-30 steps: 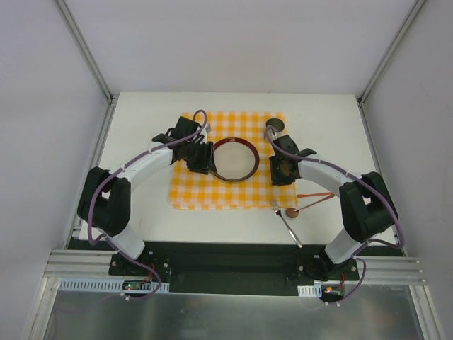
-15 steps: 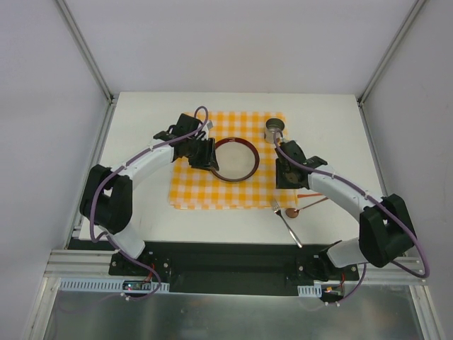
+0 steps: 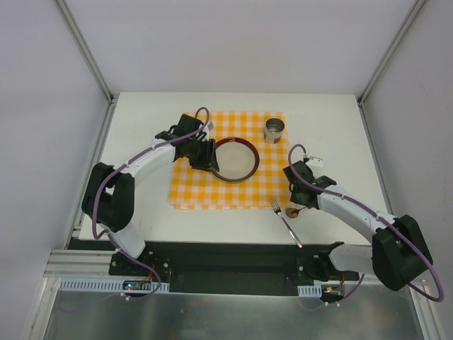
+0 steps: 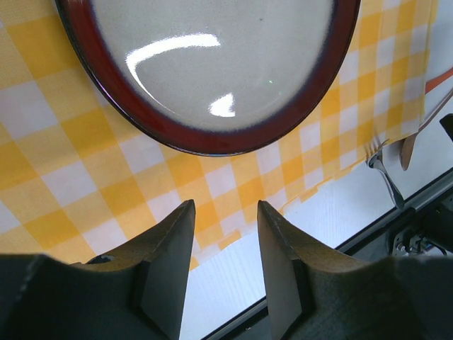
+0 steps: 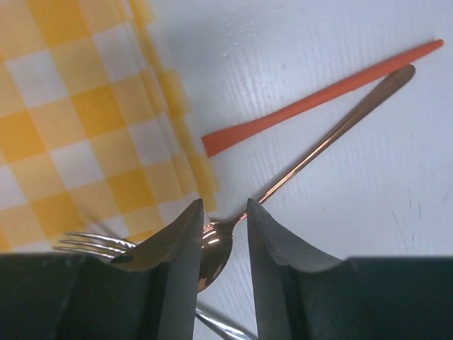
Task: Set the dinner table for one person
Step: Pick up the spoon from the center of the board.
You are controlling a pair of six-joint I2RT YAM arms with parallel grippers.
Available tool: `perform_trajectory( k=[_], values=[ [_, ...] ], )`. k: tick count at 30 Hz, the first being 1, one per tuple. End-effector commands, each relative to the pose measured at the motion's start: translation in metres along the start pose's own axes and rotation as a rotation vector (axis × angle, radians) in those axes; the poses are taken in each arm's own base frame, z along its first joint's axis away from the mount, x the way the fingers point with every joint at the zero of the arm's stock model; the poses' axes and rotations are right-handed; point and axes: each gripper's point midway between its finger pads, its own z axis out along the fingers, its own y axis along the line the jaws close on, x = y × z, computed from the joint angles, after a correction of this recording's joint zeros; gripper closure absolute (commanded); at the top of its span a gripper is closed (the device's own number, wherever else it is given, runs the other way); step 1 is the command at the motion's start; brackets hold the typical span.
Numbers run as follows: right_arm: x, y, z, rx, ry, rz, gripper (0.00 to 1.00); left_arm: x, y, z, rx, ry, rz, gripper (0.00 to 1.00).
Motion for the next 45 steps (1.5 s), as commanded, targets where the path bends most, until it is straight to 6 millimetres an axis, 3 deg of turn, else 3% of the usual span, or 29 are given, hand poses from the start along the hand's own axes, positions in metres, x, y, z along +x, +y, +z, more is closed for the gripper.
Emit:
perform_trajectory(
  k=[1,9,16,30,36,45],
  values=[
    [-0.008,-0.018,-0.001,0.094,-0.082,0.107,0.66,-0.009,-0.013,-0.003,0.031,-0.020,0.028,0.60],
    [0.006,-0.034,0.000,0.127,-0.114,0.193,0.67,-0.008,-0.013,-0.001,0.029,-0.015,0.027,0.61],
    [0.014,-0.034,0.003,0.125,-0.100,0.202,0.67,-0.009,-0.012,0.001,0.028,-0.011,0.027,0.60],
    [-0.001,-0.017,0.001,0.115,-0.087,0.147,0.68,-0.012,-0.013,0.003,0.027,-0.012,0.036,0.61],
    [-0.010,-0.025,-0.005,0.149,-0.113,0.120,0.67,-0.012,-0.012,0.004,0.025,-0.012,0.037,0.61],
    [-0.002,-0.019,-0.004,0.112,-0.085,0.172,0.67,-0.011,-0.012,0.004,0.028,-0.009,0.035,0.61]
  ],
)
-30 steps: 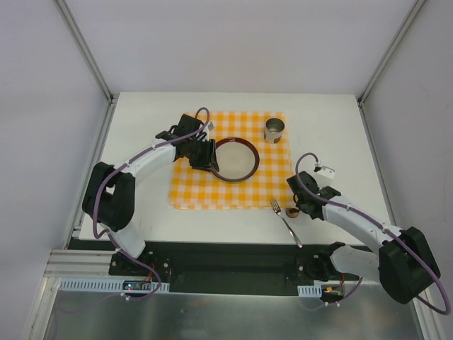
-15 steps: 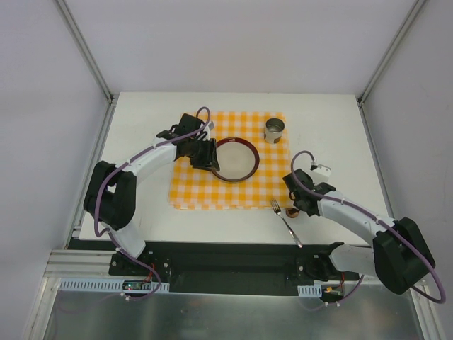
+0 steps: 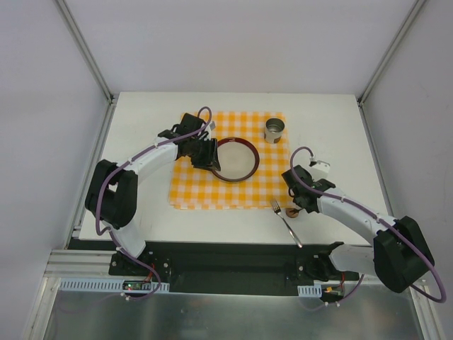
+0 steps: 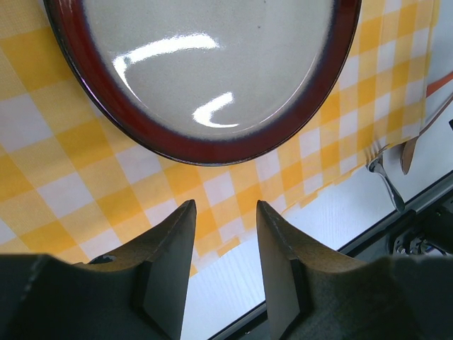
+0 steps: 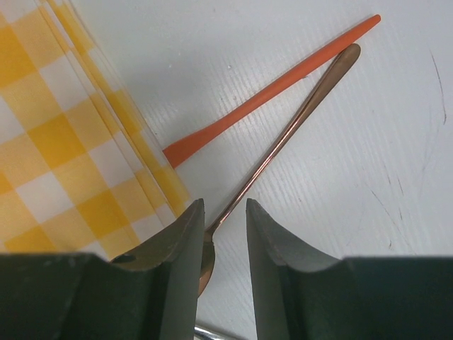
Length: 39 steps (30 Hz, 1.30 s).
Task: Set the dinner table for one person
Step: Pick up the spoon from the center of the board.
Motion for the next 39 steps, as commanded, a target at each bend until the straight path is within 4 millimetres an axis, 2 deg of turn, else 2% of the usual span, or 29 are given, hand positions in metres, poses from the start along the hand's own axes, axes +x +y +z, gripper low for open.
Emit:
perform_trajectory(
  k=[1,11,20,29,39],
  values=[
    [-0.004,0.004,-0.006,-0.024,-0.004,0.048,0.67,-0.007,-0.010,-0.003,0.024,-0.019,0.034,0.61],
    [0.004,0.009,-0.002,-0.048,0.005,0.122,0.67,-0.009,-0.009,-0.006,0.016,-0.030,0.038,0.61],
    [0.018,0.001,0.003,-0.029,0.014,0.217,0.69,-0.010,-0.007,-0.002,0.011,-0.022,0.040,0.61],
    [0.024,0.008,0.006,-0.027,0.056,0.224,0.70,-0.010,-0.005,0.001,0.006,-0.018,0.041,0.61],
    [0.034,0.008,0.012,-0.010,0.081,0.230,0.71,-0.012,-0.002,0.002,0.002,-0.016,0.045,0.61]
  ],
)
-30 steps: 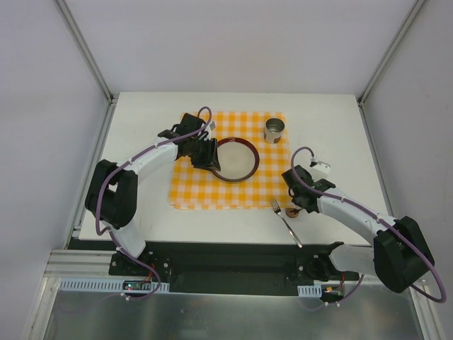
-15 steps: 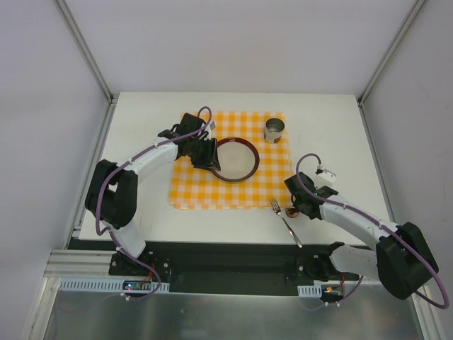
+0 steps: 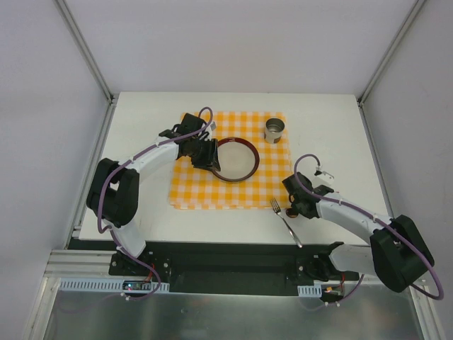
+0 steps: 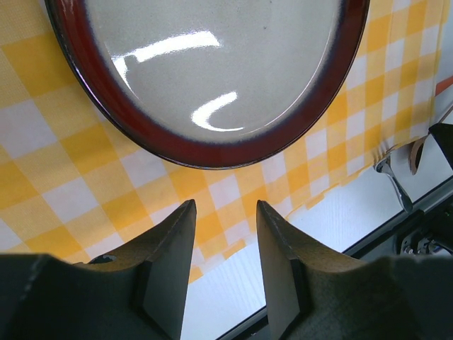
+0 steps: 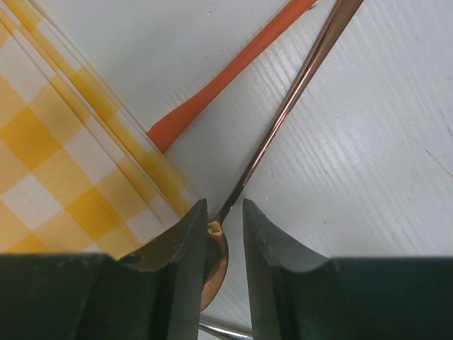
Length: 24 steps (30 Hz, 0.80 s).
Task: Set the dinner table for one person
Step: Pick up the spoon from the center of the board.
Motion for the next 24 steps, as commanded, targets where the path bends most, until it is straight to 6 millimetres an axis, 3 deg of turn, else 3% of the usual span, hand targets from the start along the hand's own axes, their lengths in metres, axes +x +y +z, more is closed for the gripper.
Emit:
perform_trajectory(
  k=[1,10,13,14,24],
  values=[
    [0.0020,0.0030,0.0021,0.003,0.004,0.025,0.71,-0.0120,-0.0043,-0.0018,0.006,-0.024,0.031,0.61],
    [0.0024,0.0035,0.0041,0.011,0.002,0.027,0.75,-0.0134,-0.0025,-0.0003,0.010,-0.021,0.030,0.61],
    [0.0031,0.0022,0.0050,0.018,0.002,0.027,0.85,-0.0137,-0.0015,0.0010,0.009,-0.018,0.032,0.61],
    [0.0031,0.0021,0.0055,0.020,0.001,0.027,0.99,-0.0152,-0.0006,0.0013,0.010,-0.019,0.031,0.61],
    [-0.0021,0.0014,-0.0001,0.029,-0.020,0.025,0.99,-0.0149,0.0010,0.0023,0.015,-0.013,0.025,0.61]
  ],
)
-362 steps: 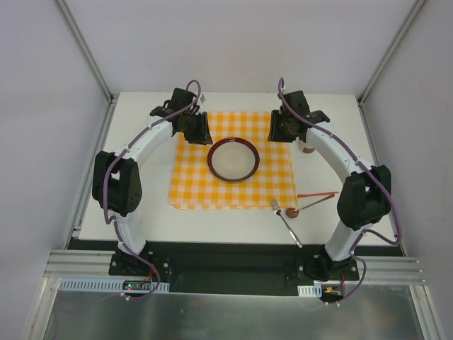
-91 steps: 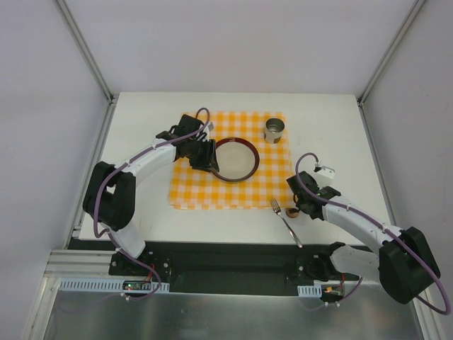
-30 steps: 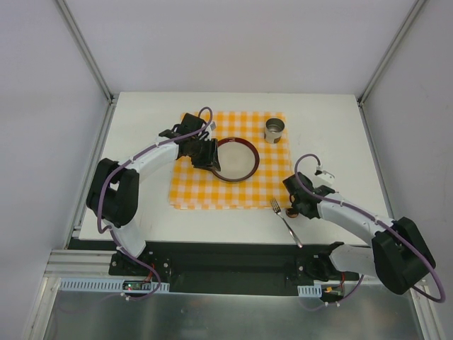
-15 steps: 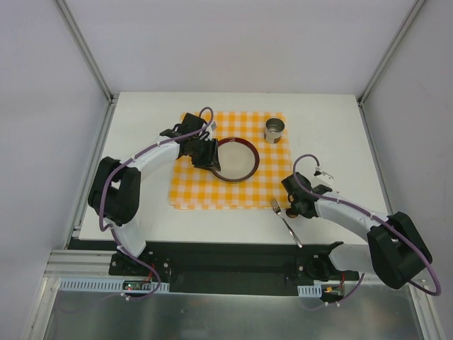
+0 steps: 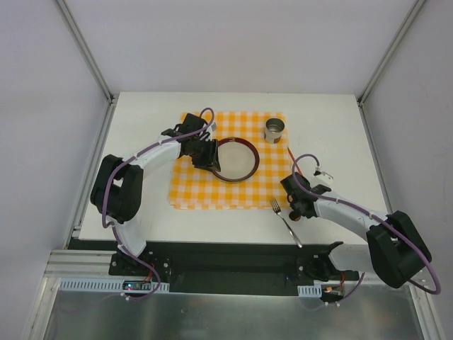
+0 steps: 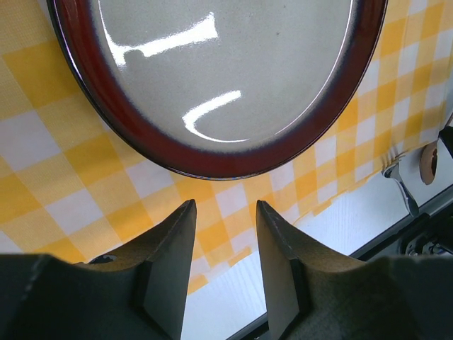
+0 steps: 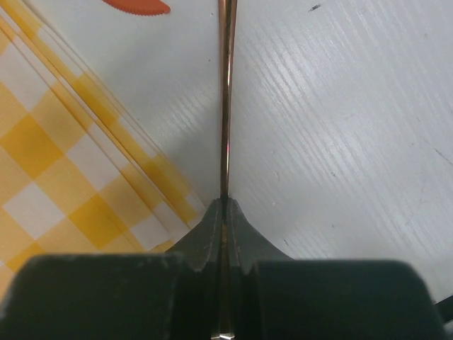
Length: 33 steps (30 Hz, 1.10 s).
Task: Set the dinner table for one person
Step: Pick up the spoon from the center of the board.
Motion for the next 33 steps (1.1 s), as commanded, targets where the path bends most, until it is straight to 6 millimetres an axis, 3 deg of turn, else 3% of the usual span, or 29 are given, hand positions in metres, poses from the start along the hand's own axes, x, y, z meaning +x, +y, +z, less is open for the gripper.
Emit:
perform_trajectory(
  k=[1,11,15,19,23,27,33],
  values=[
    [-0.006,-0.003,-0.006,0.021,-0.027,0.010,0.99,-0.013,-0.007,-0.009,0.026,-0.033,0.033,0.61],
    [-0.043,-0.014,-0.037,0.013,-0.157,0.016,0.99,-0.011,-0.012,-0.016,0.042,-0.042,0.024,0.61],
    [-0.055,-0.007,-0.044,-0.011,-0.185,-0.008,0.99,-0.012,-0.014,-0.018,0.047,-0.046,0.022,0.61],
    [-0.062,0.019,-0.045,-0.041,-0.169,-0.057,0.99,-0.012,-0.015,-0.020,0.047,-0.051,0.023,0.61],
    [-0.055,0.052,-0.033,-0.053,-0.102,-0.158,0.99,-0.013,-0.013,-0.019,0.040,-0.053,0.025,0.61],
    [-0.060,0.090,-0.028,-0.089,-0.075,-0.220,0.99,-0.014,-0.011,-0.017,0.031,-0.055,0.031,0.61],
    [-0.063,0.121,-0.019,-0.095,-0.052,-0.292,0.99,-0.015,-0.006,-0.015,0.022,-0.048,0.026,0.61]
  ],
)
